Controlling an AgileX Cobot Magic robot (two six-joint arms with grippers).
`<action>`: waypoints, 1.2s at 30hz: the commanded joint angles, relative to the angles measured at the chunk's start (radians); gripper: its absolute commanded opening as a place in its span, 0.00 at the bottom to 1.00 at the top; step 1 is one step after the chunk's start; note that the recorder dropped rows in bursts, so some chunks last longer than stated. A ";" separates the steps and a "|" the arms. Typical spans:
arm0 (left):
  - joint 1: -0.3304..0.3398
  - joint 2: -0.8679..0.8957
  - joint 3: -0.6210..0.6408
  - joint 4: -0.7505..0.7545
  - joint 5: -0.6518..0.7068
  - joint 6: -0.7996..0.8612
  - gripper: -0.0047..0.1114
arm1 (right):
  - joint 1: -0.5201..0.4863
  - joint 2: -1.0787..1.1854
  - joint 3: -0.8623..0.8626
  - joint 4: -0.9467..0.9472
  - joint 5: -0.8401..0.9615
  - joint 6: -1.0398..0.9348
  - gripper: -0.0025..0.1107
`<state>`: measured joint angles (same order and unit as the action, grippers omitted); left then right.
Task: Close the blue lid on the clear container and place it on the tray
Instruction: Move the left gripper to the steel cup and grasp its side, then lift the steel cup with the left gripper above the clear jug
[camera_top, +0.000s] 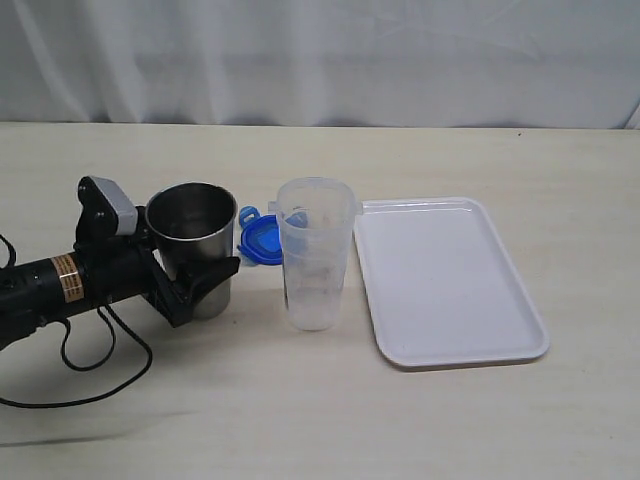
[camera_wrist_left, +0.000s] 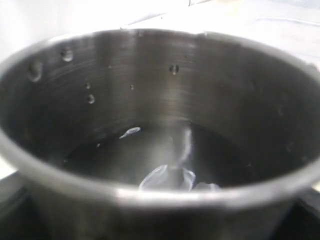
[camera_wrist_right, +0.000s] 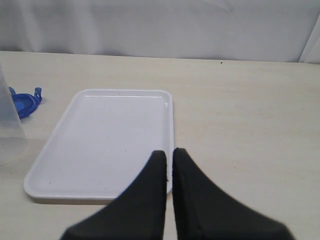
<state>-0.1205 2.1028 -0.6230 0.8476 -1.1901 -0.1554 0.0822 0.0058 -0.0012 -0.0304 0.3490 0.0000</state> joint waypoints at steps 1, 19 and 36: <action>-0.008 -0.045 -0.031 0.003 -0.031 -0.026 0.04 | 0.003 -0.006 0.001 0.001 -0.006 0.000 0.06; -0.008 -0.110 -0.297 0.004 -0.031 -0.202 0.04 | 0.003 -0.006 0.001 0.001 -0.006 0.000 0.06; -0.094 -0.110 -0.505 0.053 0.165 -0.288 0.04 | 0.003 -0.006 0.001 0.001 -0.006 0.000 0.06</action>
<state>-0.1875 2.0142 -1.0926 0.9230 -1.0095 -0.4326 0.0822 0.0058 -0.0012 -0.0304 0.3490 0.0000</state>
